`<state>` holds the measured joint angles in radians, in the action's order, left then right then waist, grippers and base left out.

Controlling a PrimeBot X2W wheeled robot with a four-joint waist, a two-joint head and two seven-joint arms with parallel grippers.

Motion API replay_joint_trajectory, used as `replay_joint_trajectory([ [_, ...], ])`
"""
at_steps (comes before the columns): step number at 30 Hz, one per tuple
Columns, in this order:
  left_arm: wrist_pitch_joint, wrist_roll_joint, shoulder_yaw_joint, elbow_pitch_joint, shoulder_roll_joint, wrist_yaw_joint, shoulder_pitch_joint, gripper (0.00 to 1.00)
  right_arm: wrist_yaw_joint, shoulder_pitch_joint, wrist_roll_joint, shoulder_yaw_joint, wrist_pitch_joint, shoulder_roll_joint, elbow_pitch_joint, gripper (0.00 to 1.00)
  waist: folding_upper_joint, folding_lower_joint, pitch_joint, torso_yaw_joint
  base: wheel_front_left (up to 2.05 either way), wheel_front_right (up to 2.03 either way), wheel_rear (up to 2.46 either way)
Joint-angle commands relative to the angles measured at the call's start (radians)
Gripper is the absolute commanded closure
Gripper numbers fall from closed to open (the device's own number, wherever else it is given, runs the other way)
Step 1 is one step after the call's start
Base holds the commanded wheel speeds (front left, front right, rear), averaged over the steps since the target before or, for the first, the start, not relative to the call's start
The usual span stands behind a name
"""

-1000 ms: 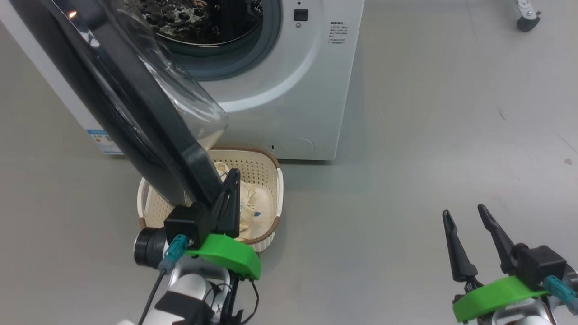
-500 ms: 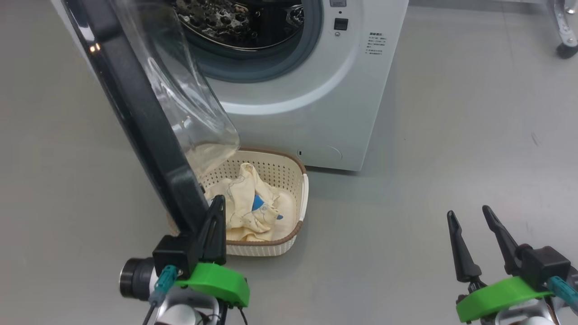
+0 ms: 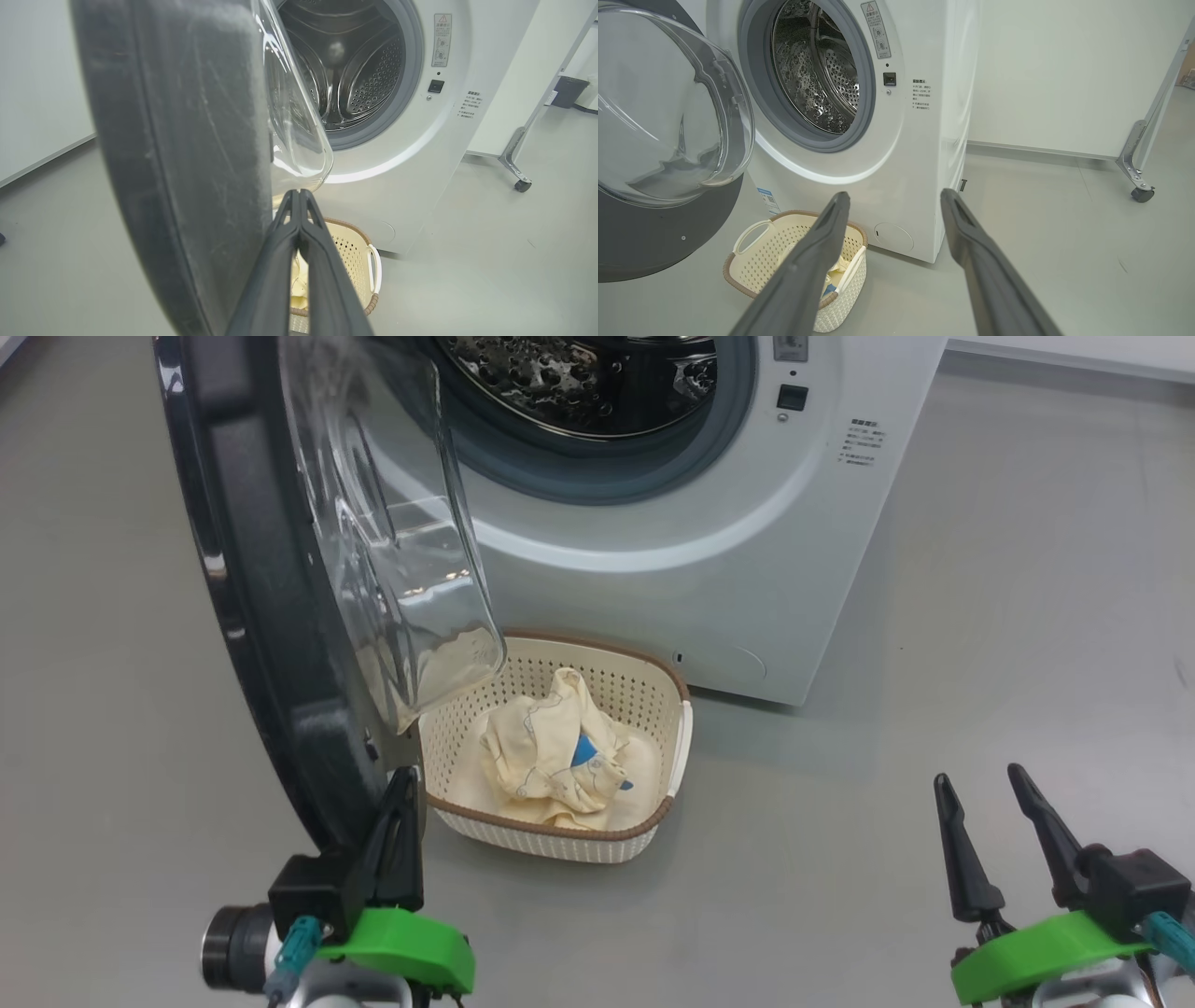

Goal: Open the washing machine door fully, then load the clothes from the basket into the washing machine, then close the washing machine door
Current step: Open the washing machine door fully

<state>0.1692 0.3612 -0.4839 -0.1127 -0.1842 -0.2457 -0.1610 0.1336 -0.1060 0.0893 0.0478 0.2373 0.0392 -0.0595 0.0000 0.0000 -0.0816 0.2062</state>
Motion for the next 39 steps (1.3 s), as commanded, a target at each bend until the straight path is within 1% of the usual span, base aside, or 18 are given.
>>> replay_joint_trajectory([
  [1, 0.016, -0.003, 0.055, 0.034, -0.029, -0.065, -0.022, 1.00, -0.003, 0.018, 0.001, -0.015, -0.003, 0.011, 0.037, 0.00, 0.0000, 0.0000, -0.004, 0.017, 0.00, 0.00, 0.00],
  [16, 0.059, 0.030, 0.143, 0.017, -0.049, -0.115, 0.005, 1.00, -0.003, 0.029, 0.000, -0.010, -0.008, 0.011, 0.042, 0.00, 0.0000, 0.0000, -0.025, 0.068, 0.00, 0.00, 0.00],
  [30, 0.080, 0.062, 0.243, -0.007, -0.078, -0.146, 0.000, 1.00, -0.003, 0.038, 0.003, -0.016, -0.013, 0.011, 0.047, 0.00, 0.0000, 0.0000, -0.044, 0.066, 0.00, 0.00, 0.00],
  [33, 0.082, 0.066, 0.271, -0.030, -0.092, -0.154, -0.010, 1.00, -0.003, 0.039, 0.005, -0.015, -0.016, 0.011, 0.047, 0.00, 0.0000, 0.0000, -0.050, 0.064, 0.00, 0.00, 0.00],
  [39, 0.086, 0.087, 0.325, -0.087, -0.118, -0.150, -0.040, 1.00, -0.003, 0.044, 0.005, -0.015, -0.017, 0.011, 0.046, 0.00, 0.0000, 0.0000, -0.060, 0.061, 0.00, 0.00, 0.00],
])
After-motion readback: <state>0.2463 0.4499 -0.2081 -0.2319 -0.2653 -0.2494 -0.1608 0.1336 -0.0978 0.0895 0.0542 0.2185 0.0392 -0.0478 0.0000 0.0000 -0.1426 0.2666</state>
